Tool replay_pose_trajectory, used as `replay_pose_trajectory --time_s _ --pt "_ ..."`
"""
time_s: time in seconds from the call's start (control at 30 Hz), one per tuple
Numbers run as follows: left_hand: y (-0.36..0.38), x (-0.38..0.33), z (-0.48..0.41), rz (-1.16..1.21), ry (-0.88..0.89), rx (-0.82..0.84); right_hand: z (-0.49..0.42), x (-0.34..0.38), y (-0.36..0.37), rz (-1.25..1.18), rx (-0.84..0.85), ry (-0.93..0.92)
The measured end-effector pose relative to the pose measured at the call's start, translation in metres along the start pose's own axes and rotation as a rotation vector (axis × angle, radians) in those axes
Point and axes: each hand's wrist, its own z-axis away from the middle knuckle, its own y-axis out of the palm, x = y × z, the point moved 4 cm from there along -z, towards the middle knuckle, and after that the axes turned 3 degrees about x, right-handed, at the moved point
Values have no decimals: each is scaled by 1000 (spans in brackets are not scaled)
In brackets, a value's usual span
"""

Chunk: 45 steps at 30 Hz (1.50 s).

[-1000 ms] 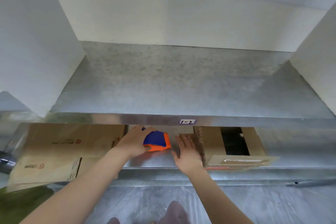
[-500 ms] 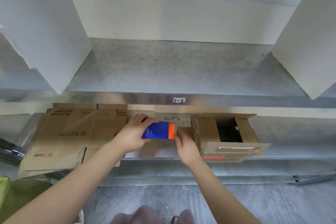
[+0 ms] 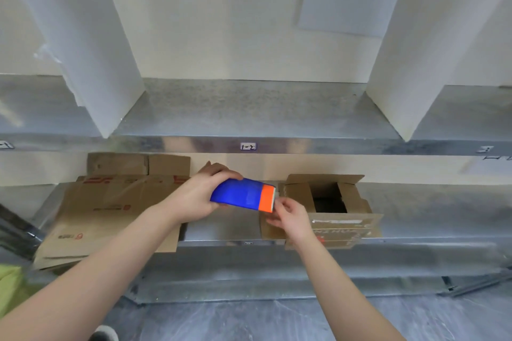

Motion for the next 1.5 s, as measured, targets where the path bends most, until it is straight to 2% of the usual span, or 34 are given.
replay_pose_trajectory --time_s 0.17,0.37,0.5,0.77,1.0,1.23,1.5 --pt "18 -31 -22 39 -62 18 10 38 -63 391 -196 -225" --pt "36 -65 -38 4 -121 -10 22 46 -185 308 -317 -124" --pt "56 -77 -23 11 -202 31 24 34 -240 398 -281 -130" --pt "84 -95 -38 -36 -270 52 3 9 -249 325 -193 -95" --pt "95 -85 -69 -53 -221 37 -17 11 -253 273 -195 -101" --pt "110 -60 -74 -18 -261 70 -41 8 -248 469 -159 -33" --pt "114 -47 -80 22 -264 70 -53 16 -250 321 -99 -31"
